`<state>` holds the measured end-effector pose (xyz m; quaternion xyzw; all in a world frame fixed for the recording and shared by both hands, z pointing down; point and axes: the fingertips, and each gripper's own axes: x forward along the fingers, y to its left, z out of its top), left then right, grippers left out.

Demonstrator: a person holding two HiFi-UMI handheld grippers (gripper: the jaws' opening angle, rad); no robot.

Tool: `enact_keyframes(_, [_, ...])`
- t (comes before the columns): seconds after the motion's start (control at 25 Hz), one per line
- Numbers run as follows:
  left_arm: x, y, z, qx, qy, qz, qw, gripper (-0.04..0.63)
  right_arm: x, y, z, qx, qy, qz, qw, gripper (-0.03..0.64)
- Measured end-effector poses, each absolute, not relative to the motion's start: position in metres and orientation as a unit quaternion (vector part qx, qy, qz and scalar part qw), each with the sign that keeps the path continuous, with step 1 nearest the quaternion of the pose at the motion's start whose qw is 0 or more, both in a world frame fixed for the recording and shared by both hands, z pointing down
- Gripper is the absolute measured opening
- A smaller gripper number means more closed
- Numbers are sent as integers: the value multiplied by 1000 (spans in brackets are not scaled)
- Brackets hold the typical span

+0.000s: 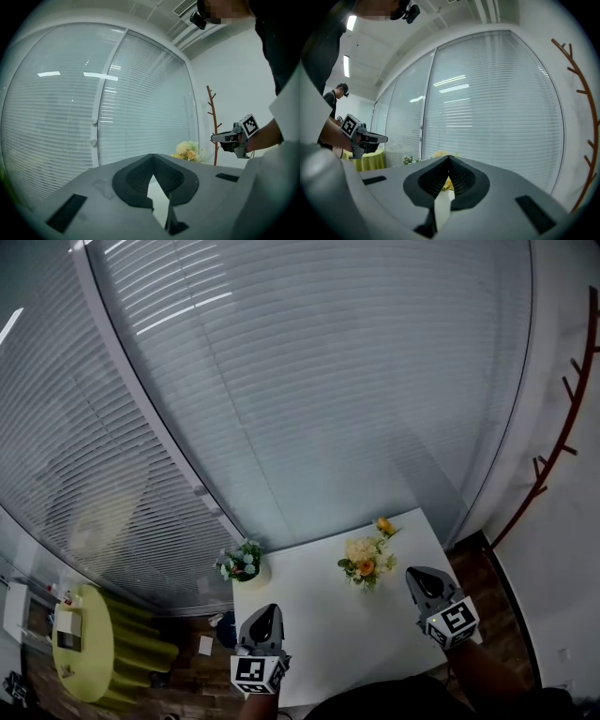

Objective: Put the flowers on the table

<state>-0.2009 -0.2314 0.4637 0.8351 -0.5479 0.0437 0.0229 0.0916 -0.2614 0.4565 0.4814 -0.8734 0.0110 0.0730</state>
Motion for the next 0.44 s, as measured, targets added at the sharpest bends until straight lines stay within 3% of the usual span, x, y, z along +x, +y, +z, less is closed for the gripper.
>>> enact_keyframes(0.44, [-191,-228,461,838,-544,45,21,5,97,-260,449,482,-873,10,77,20])
